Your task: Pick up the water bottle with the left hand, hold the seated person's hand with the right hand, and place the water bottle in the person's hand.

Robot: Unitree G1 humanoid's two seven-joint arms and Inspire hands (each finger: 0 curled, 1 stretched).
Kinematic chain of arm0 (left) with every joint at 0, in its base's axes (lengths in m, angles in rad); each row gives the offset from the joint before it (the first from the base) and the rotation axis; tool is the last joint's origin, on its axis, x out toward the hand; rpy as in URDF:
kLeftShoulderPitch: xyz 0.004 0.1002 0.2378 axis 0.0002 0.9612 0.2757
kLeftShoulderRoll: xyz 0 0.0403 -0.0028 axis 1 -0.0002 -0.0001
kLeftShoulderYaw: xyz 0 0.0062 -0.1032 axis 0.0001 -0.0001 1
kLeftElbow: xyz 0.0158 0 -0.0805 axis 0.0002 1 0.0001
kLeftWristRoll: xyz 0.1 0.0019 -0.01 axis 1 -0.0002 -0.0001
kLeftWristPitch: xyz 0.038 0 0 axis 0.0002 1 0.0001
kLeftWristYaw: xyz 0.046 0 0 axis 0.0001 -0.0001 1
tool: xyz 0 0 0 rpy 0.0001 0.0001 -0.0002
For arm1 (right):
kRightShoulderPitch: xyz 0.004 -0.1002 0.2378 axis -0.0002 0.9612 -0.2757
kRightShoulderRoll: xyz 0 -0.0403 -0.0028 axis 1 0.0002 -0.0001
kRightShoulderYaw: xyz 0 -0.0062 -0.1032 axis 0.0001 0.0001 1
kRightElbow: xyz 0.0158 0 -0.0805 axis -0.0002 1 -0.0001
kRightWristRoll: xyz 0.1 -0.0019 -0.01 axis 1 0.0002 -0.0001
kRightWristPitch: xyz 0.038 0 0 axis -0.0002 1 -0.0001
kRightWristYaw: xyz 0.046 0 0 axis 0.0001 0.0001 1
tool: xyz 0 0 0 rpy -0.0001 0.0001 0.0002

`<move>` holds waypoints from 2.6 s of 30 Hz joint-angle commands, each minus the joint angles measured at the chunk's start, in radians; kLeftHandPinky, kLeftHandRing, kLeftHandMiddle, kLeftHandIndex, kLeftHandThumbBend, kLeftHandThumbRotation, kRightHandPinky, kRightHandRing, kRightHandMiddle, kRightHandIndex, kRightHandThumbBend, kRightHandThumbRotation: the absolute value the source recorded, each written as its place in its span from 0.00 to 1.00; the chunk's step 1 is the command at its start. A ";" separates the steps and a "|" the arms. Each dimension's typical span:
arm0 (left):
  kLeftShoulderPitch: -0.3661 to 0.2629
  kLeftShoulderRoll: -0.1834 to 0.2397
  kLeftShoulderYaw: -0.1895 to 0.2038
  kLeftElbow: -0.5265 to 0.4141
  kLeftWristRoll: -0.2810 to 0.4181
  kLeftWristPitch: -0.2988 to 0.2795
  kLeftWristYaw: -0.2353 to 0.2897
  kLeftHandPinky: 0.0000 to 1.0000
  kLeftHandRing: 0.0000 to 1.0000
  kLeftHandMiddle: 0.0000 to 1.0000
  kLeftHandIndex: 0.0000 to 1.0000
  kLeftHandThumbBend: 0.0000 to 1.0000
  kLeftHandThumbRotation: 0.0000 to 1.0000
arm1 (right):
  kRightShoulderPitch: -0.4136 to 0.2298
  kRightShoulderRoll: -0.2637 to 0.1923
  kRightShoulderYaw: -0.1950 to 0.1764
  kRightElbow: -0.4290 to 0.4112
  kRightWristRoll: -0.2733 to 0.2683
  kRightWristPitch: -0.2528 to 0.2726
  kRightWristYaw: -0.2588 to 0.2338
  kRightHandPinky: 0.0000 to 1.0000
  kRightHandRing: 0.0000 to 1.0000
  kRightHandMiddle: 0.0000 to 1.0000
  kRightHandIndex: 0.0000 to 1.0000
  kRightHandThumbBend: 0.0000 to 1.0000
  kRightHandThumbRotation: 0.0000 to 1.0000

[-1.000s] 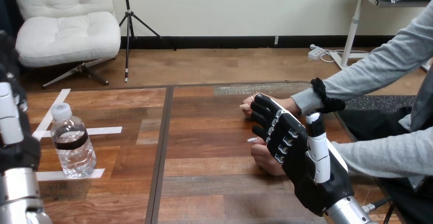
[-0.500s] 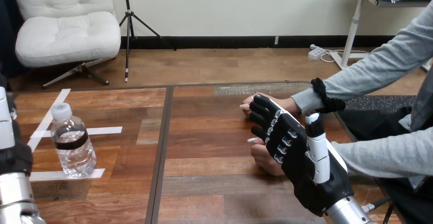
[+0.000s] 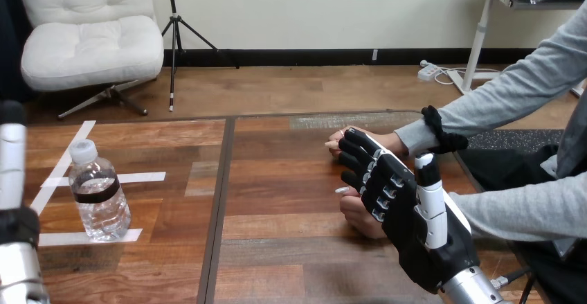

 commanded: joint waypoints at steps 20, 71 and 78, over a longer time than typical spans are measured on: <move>0.019 0.033 -0.042 -0.076 0.126 0.080 0.104 1.00 1.00 1.00 1.00 0.97 0.08 | -0.036 0.005 0.003 -0.055 0.006 -0.011 0.006 1.00 0.97 0.94 0.92 0.86 1.00; 0.016 0.117 -0.132 -0.021 0.279 0.277 0.077 1.00 1.00 1.00 1.00 1.00 0.00 | -0.040 0.005 0.000 -0.048 0.007 -0.020 0.010 1.00 0.96 0.93 0.91 0.86 1.00; 0.007 0.135 -0.157 -0.007 0.324 0.326 0.098 1.00 1.00 1.00 1.00 1.00 0.00 | -0.040 0.005 -0.001 -0.050 0.011 -0.014 0.012 1.00 0.96 0.93 0.91 0.85 1.00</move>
